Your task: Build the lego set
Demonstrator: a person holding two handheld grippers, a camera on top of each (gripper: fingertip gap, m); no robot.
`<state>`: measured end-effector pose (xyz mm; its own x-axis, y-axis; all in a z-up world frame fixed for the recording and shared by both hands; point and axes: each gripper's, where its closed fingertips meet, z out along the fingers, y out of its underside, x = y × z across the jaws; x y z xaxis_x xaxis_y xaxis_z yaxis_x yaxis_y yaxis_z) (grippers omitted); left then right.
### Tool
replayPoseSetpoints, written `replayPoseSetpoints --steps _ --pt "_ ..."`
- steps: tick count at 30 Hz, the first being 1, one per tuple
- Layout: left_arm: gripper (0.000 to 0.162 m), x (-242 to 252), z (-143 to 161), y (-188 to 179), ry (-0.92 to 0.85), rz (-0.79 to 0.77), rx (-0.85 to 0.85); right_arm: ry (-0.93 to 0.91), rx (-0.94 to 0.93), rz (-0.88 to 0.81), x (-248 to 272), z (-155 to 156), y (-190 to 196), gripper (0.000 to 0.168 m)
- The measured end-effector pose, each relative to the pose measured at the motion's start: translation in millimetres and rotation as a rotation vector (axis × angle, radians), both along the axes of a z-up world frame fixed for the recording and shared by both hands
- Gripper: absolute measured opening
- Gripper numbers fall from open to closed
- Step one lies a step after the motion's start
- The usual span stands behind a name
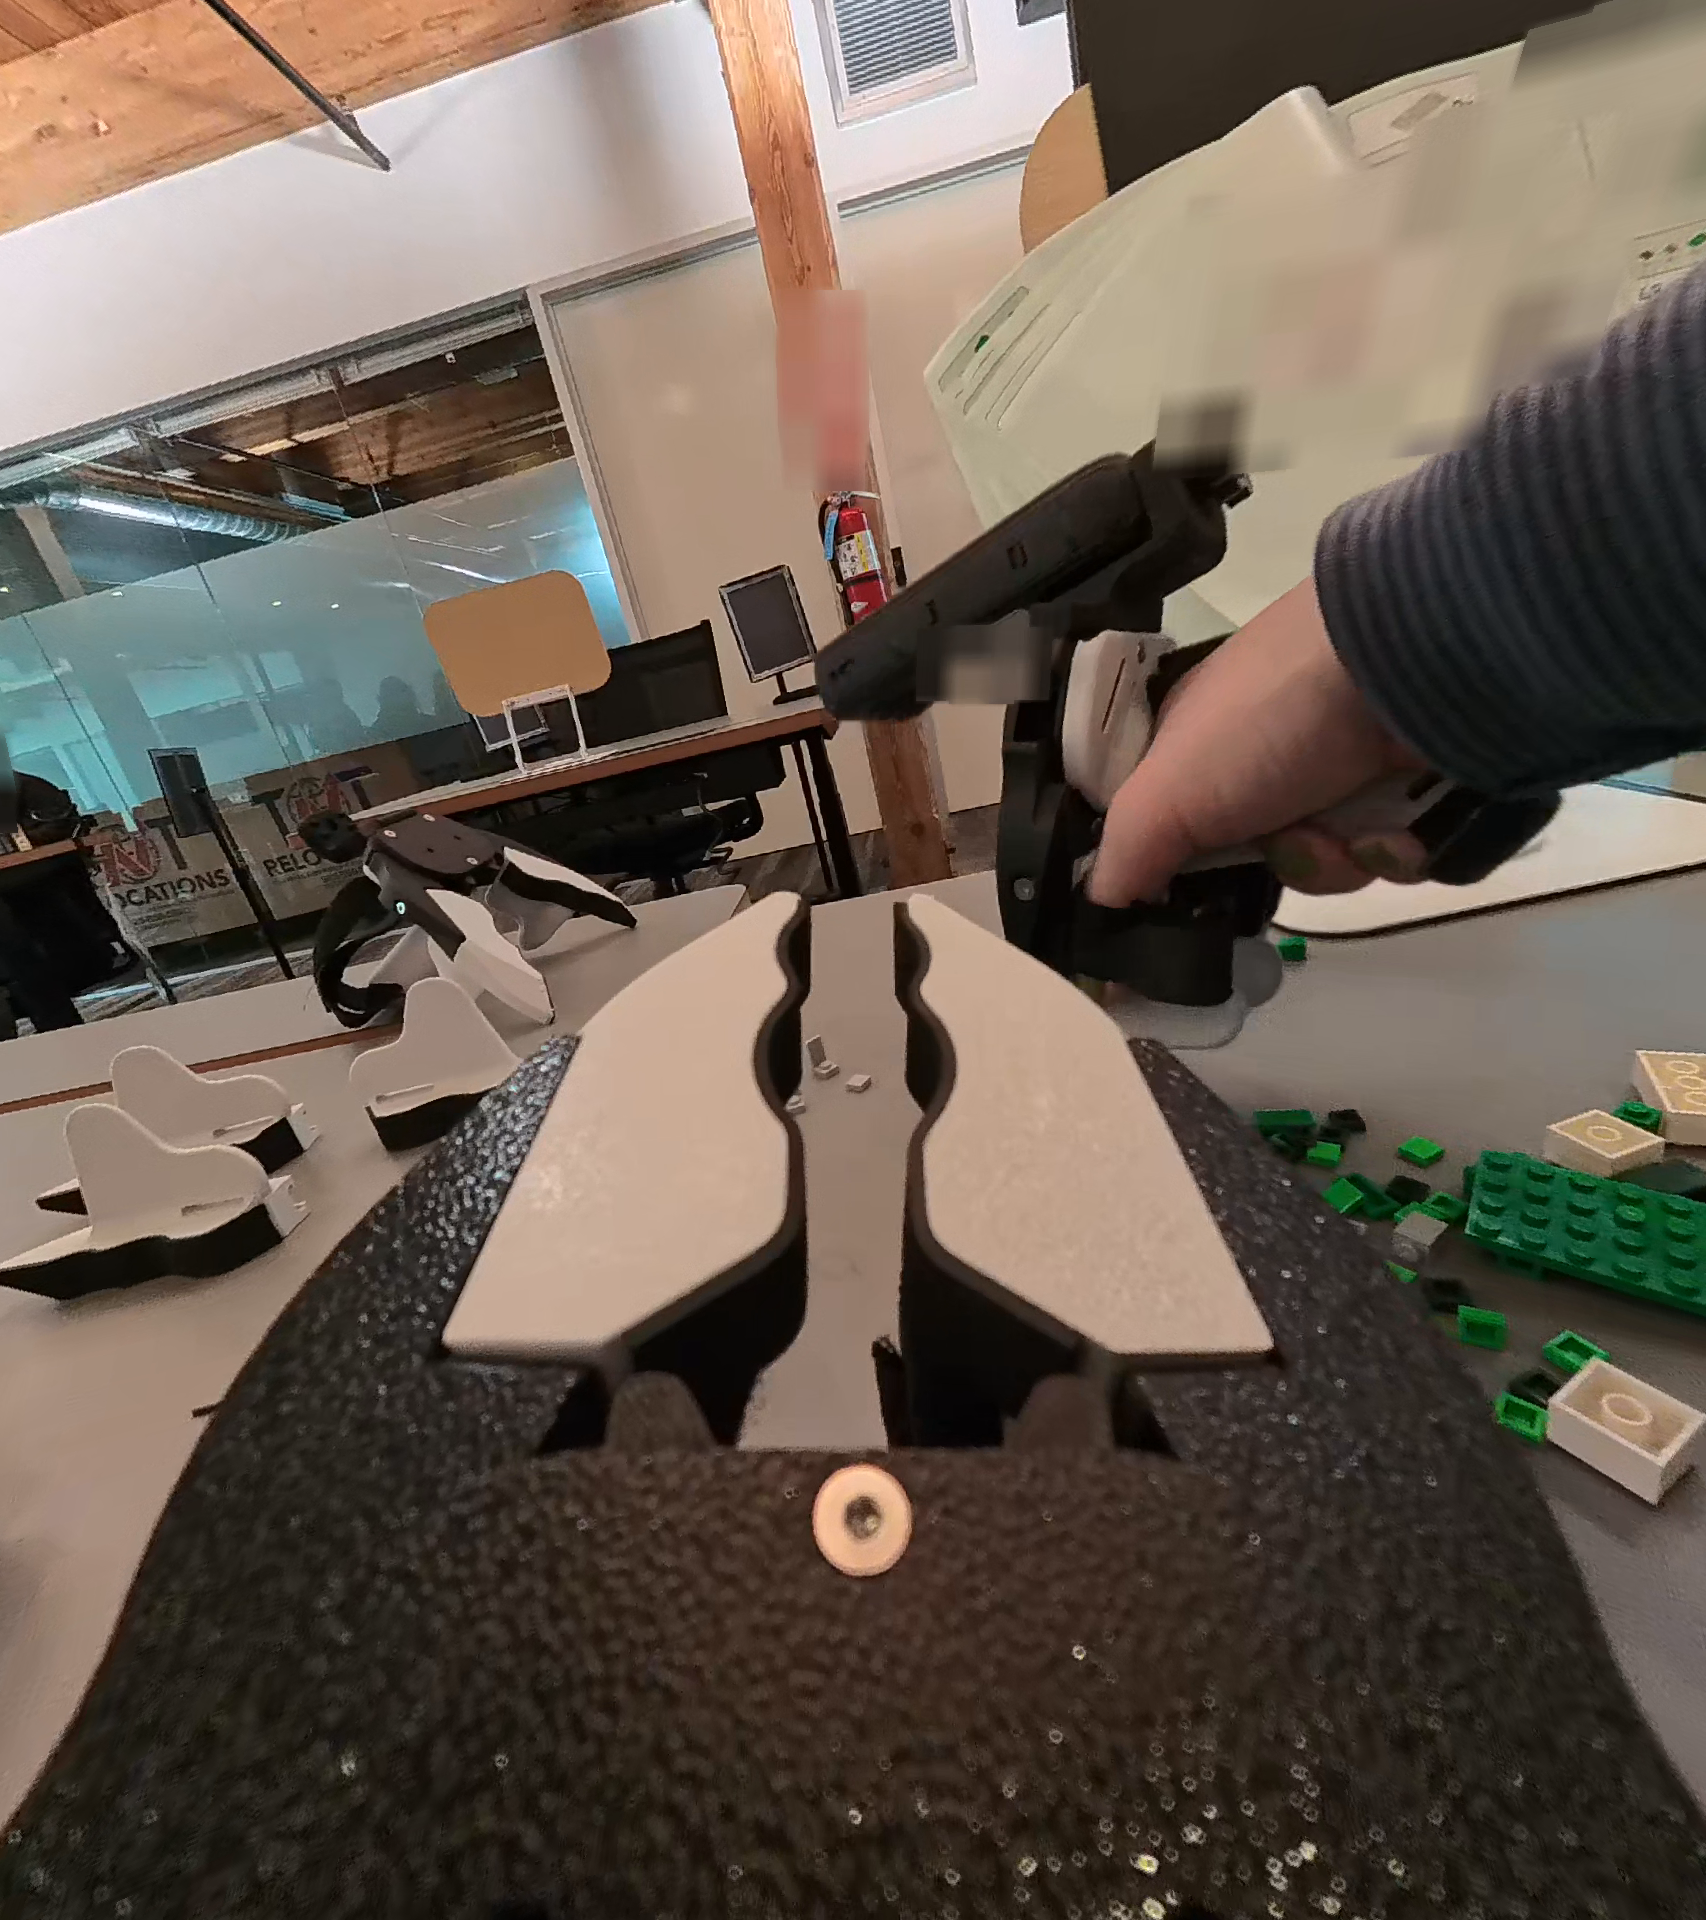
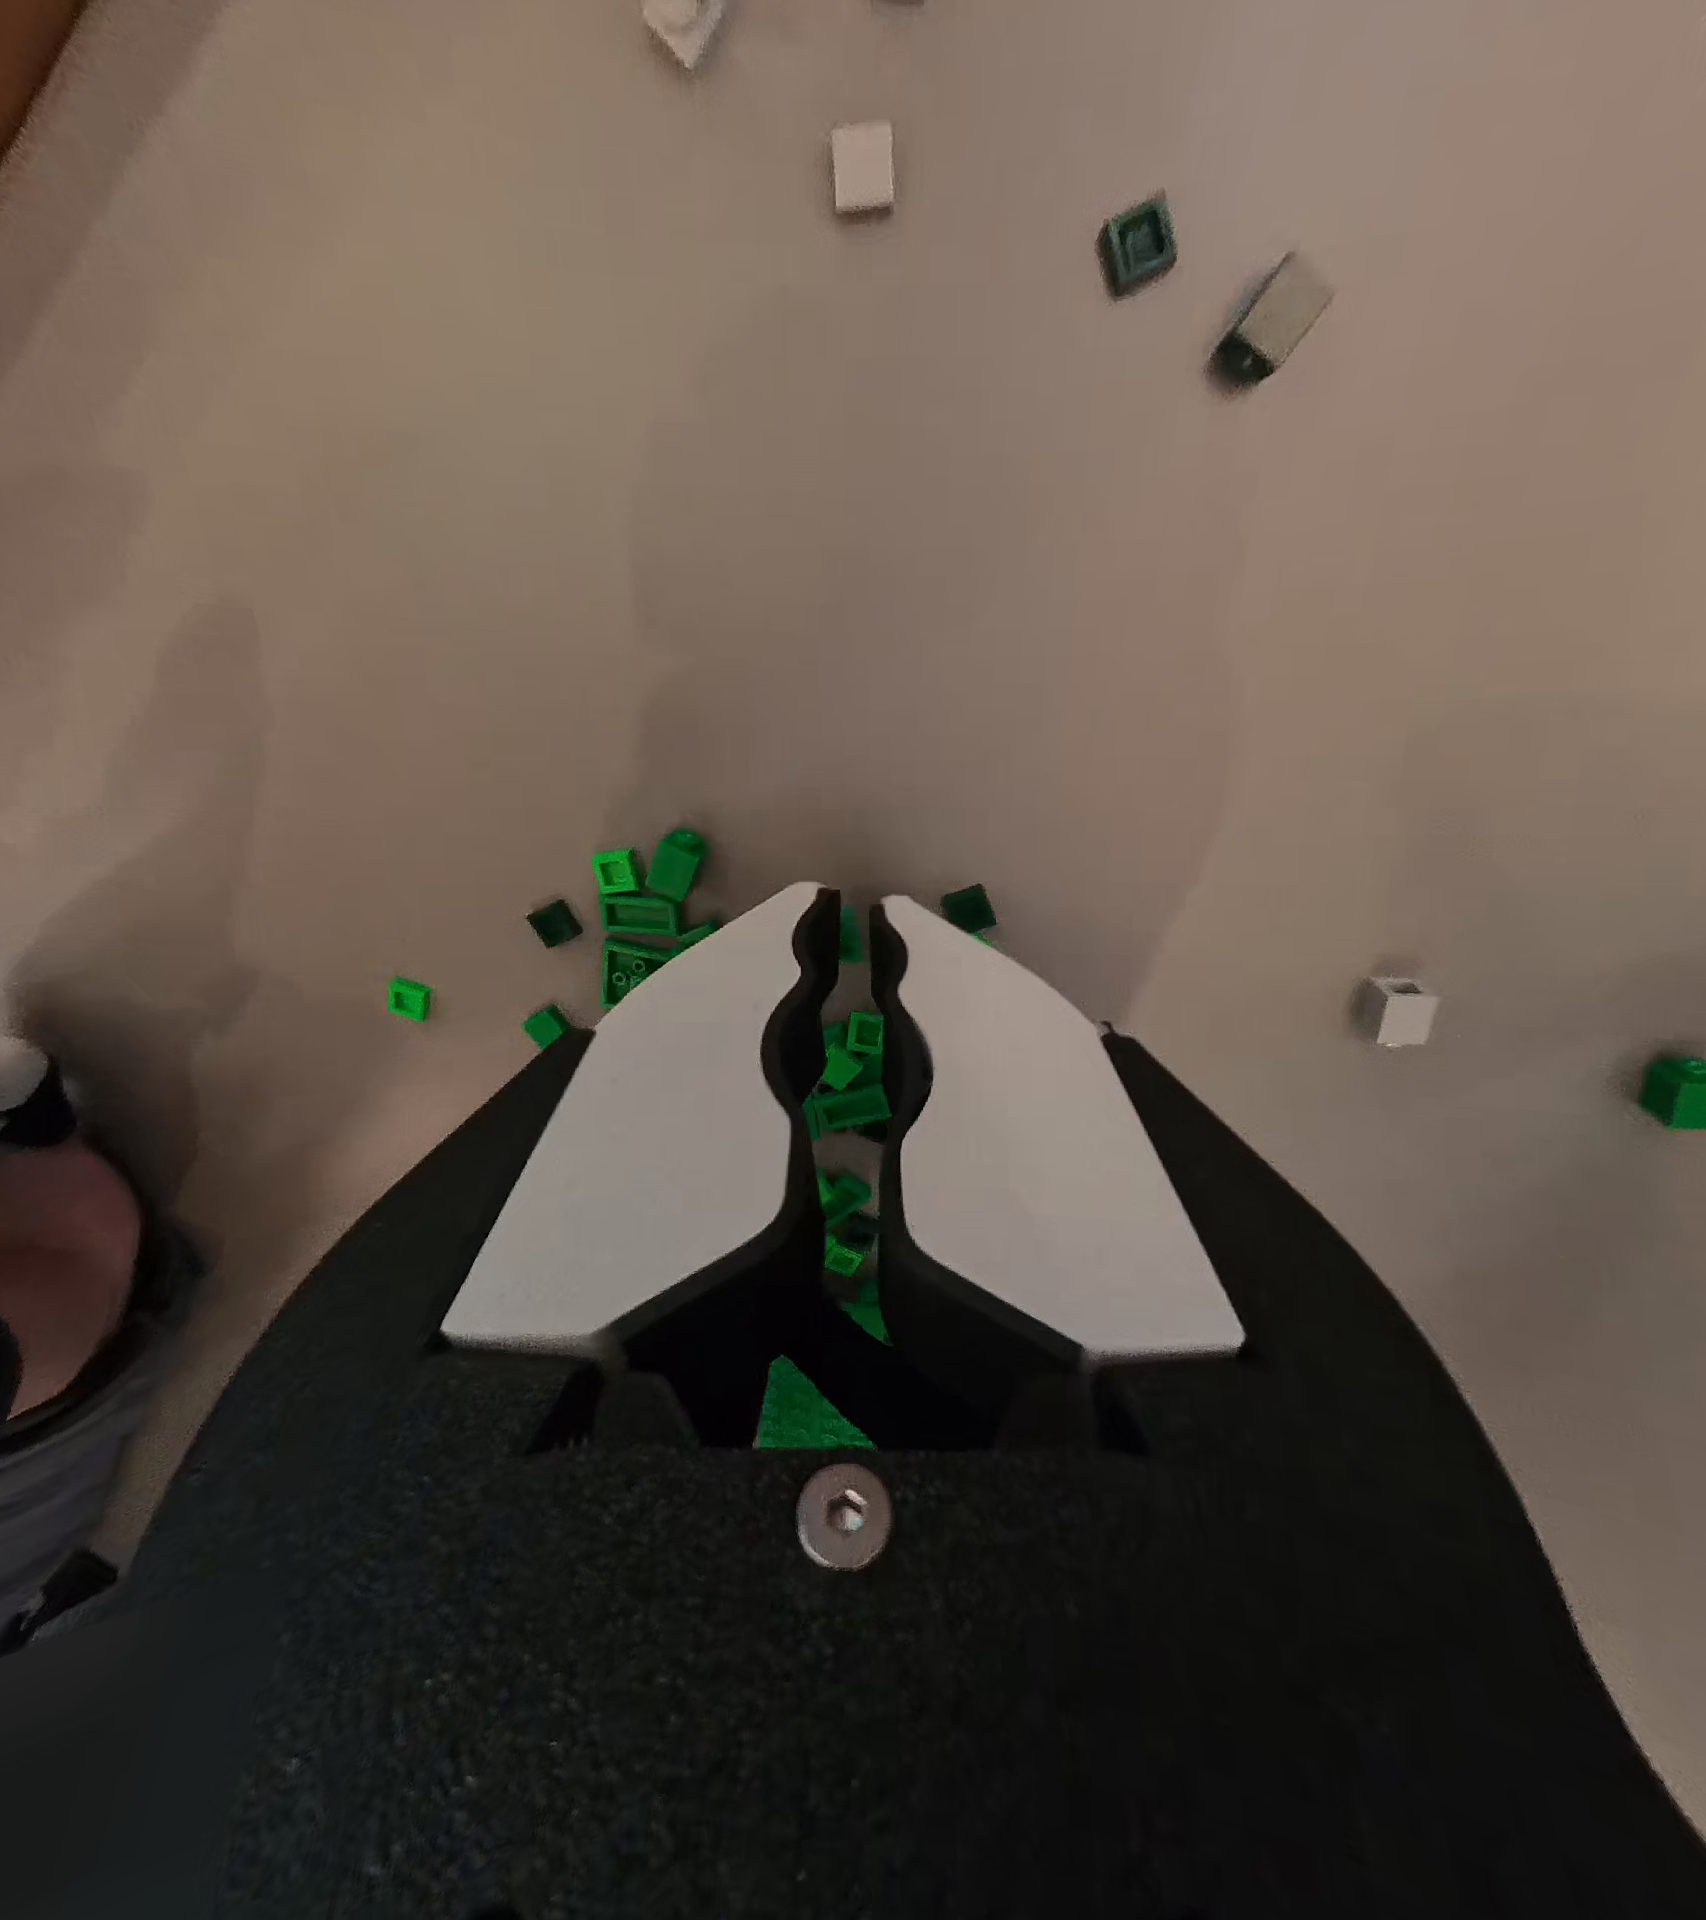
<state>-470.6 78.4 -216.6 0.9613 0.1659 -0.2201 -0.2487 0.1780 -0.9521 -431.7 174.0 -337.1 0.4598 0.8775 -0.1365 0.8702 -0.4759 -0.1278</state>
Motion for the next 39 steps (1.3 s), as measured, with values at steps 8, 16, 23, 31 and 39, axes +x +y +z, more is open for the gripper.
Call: replayPoseSetpoints --steps 8,16,23,31,39 --pt "0.012 1.1 -0.5 0.1 0.003 -0.005 -0.004 -0.024 0.076 0.173 -1.6 -2.2 0.1 0.01" --pt "0.022 -1.0 -4.9 2.7 -0.037 -0.013 -0.029 -0.067 0.044 0.195 5.2 -9.5 -5.1 0.002" --pt "0.034 12.1 -2.6 2.4 -0.086 -0.134 -0.014 0.257 -0.084 0.228 6.7 15.5 -20.8 0.003" --pt "0.049 143.5 -1.4 -8.4 0.177 -0.576 -0.101 0.655 -0.128 0.16 165.4 81.7 -77.0 0.003" --pt "0.055 294.1 -57.3 -71.2 0.522 -1.168 -0.4 0.59 -0.345 -0.042 345.6 14.8 -165.3 0.003"
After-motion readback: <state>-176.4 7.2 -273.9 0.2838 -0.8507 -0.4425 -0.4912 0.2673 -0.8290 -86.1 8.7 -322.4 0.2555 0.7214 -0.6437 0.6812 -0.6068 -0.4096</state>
